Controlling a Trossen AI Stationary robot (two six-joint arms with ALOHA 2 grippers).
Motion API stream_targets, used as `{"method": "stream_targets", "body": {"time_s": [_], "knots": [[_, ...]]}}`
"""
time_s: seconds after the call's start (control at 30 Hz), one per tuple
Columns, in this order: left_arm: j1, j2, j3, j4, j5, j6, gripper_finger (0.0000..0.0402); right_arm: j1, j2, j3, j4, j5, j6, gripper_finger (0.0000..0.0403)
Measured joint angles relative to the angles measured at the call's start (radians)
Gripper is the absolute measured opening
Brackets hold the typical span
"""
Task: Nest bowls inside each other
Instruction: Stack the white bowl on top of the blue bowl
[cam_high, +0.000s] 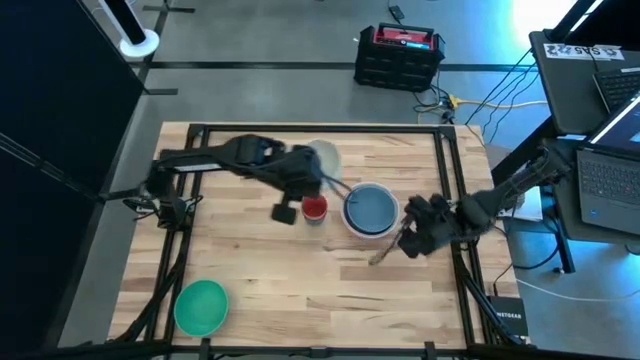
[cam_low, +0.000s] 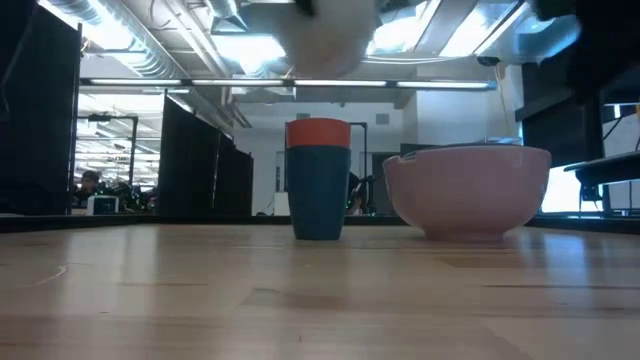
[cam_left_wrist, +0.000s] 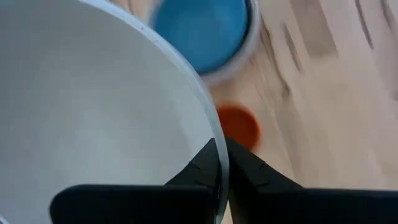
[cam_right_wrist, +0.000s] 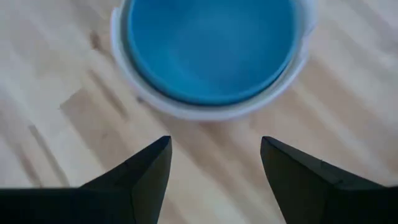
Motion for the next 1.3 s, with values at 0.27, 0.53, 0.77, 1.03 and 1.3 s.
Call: {"method": "stream_targets", "body": {"time_s": [0.27,0.53,0.77,1.03,1.3], "knots": [[0.005,0.188,0.105,0.124,0.064,0.125,0.0,0.228,-0.012,-0.003,-0.022,0.135,0.294,0.0232],[0.003,0.345,0.141,0.235,0.13,0.231,0.0,0.43,-0.013,-0.001,-0.059,0.239,0.572,0.0232],[-0.016,0.417,0.144,0.291,0.152,0.345,0.0,0.465,-0.012,-0.001,-0.078,0.245,0.646,0.0232],[-0.019,0.452,0.142,0.271,0.179,0.368,0.0,0.465,-0.012,-0.001,-0.082,0.246,0.648,0.0232],[0.002,0.466,0.14,0.274,0.188,0.298,0.002,0.465,-0.012,-0.001,-0.082,0.246,0.647,0.0232]]}}
